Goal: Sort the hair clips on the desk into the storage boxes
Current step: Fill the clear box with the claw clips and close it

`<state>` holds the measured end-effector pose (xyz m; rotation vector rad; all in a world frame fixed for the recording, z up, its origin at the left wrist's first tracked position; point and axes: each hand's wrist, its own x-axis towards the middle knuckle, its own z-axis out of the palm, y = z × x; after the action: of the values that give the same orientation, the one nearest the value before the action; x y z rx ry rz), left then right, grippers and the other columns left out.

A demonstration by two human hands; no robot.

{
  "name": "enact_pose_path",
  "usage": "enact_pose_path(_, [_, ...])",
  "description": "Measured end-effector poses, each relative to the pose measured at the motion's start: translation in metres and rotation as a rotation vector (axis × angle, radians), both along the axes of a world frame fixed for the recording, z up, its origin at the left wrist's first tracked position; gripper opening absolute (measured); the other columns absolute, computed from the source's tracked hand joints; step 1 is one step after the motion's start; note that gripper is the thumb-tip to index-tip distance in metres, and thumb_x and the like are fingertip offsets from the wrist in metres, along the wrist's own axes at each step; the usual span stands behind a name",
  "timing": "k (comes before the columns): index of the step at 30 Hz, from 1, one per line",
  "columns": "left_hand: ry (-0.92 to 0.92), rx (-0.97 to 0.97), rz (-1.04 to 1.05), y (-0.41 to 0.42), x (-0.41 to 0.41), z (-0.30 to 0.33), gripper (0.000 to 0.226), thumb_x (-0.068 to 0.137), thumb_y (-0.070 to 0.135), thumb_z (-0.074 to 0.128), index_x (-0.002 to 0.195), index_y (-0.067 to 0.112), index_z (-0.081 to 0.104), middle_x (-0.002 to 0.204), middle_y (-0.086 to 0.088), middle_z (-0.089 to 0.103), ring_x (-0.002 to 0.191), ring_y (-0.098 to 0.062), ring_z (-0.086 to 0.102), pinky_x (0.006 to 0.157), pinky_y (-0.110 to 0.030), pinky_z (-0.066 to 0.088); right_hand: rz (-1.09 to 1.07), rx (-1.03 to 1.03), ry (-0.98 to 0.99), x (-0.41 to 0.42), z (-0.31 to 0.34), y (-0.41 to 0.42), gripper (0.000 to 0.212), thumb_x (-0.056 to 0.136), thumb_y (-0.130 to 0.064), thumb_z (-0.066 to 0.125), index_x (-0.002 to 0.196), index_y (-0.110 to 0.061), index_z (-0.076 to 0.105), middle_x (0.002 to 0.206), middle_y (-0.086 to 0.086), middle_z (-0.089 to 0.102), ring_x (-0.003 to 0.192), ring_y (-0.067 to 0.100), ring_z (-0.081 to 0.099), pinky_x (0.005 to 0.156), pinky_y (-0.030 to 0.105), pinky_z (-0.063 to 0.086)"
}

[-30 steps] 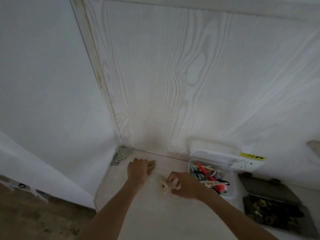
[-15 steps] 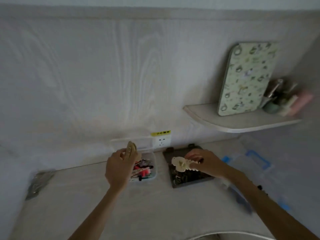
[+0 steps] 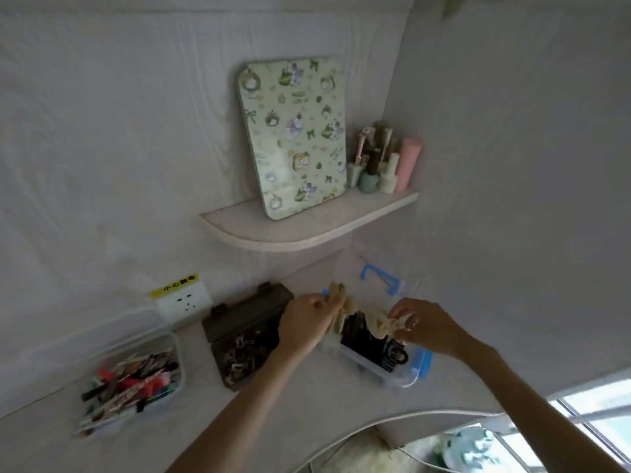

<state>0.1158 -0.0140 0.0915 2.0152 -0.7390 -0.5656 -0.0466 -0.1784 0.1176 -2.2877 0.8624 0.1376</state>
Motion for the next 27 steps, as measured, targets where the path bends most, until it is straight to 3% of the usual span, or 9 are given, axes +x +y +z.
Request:
enact_pose_path(2, [-0.199,0.248,-0.152,-0.019,-0.011,-0.012,0.066,0.079,0.07,0.034,0.083,0.016,0.071,0.078,-0.005,0.071,0.077,-0.019,0.067,0.065,-0.029,0.047,-0.037,-0.11,0.044,-0.006,-0.008,-0.001,0.029,0.066,-0.022,0.078,0.075,-0.037,0.054,0.086,-0.011,0.067,0.071,0.001,0.063,0.073,0.022,0.048])
enact_pose_path(4, [-0.449,0.401,-0.181,-0.03,-0.017,-0.02,0.053,0.087,0.06,0.039,0.086,0.014,0.067,0.084,-0.006,0.07,0.084,-0.022,0.066,0.064,-0.026,0.039,-0.101,-0.203,0.088,-0.007,-0.011,0.002,0.023,0.067,-0.027,0.074,0.077,-0.033,0.054,0.092,-0.005,0.069,0.084,0.015,0.066,0.077,0.027,0.049])
enact_pose_path(6, [-0.572,0.478,-0.184,-0.035,-0.021,-0.022,0.041,0.088,0.051,0.049,0.091,0.013,0.064,0.089,-0.006,0.07,0.088,-0.021,0.064,0.067,-0.025,0.033,-0.096,-0.25,0.186,0.001,-0.013,0.01,0.02,0.072,-0.034,0.071,0.085,-0.026,0.058,0.099,-0.001,0.068,0.094,0.02,0.064,0.081,0.028,0.048])
enact_pose_path(10, [-0.644,0.465,-0.188,-0.037,-0.024,-0.023,0.038,0.083,0.053,0.057,0.094,0.017,0.055,0.084,-0.001,0.067,0.079,-0.018,0.064,0.072,-0.029,0.044,-0.084,-0.349,0.321,0.019,-0.024,0.023,0.044,0.083,-0.052,0.056,0.101,-0.012,0.062,0.103,0.005,0.066,0.098,0.023,0.063,0.081,0.03,0.047])
enact_pose_path(14, [-0.727,0.475,-0.332,-0.032,-0.019,-0.029,0.039,0.092,0.048,0.042,0.083,0.014,0.059,0.073,-0.002,0.058,0.065,-0.018,0.054,0.076,-0.031,0.044,-0.061,-0.442,0.352,0.029,-0.031,0.016,0.049,0.085,-0.056,0.05,0.098,-0.01,0.06,0.1,0.006,0.067,0.092,0.023,0.064,0.076,0.031,0.048])
enact_pose_path(18, [-0.738,0.44,-0.41,-0.027,-0.016,-0.026,0.045,0.093,0.053,0.038,0.089,0.014,0.06,0.082,-0.002,0.064,0.071,-0.019,0.06,0.075,-0.032,0.045,0.024,-0.438,0.48,0.031,-0.029,0.006,0.057,0.085,-0.065,0.041,0.104,-0.013,0.058,0.103,0.004,0.065,0.094,0.021,0.063,0.075,0.029,0.046])
enact_pose_path(23, [-0.734,0.218,-0.161,0.02,0.004,-0.007,0.034,0.089,0.054,0.046,0.096,0.026,0.064,0.091,0.008,0.066,0.08,-0.009,0.063,0.062,-0.026,0.049,0.055,-0.459,0.337,0.043,0.005,0.016,0.034,0.092,-0.045,0.044,0.102,-0.017,0.06,0.105,0.001,0.064,0.096,0.019,0.061,0.071,0.025,0.039])
enact_pose_path(25, [-0.666,0.218,-0.001,0.056,0.017,-0.006,0.029,0.089,0.049,0.05,0.084,0.026,0.067,0.082,0.01,0.069,0.07,-0.005,0.065,0.055,-0.024,0.049,0.13,-0.292,0.211,0.064,0.015,0.038,0.019,0.091,-0.033,0.048,0.093,-0.022,0.064,0.097,-0.004,0.065,0.091,0.016,0.062,0.07,0.023,0.041])
enact_pose_path(27, [-0.617,0.245,0.14,0.096,0.03,-0.01,0.028,0.087,0.045,0.054,0.071,0.025,0.066,0.07,0.011,0.068,0.059,-0.004,0.063,0.047,-0.017,0.04,0.291,-0.109,0.097,0.088,0.021,0.071,0.019,0.091,-0.026,0.051,0.076,-0.03,0.062,0.081,-0.012,0.062,0.074,0.006,0.059,0.066,0.018,0.041])
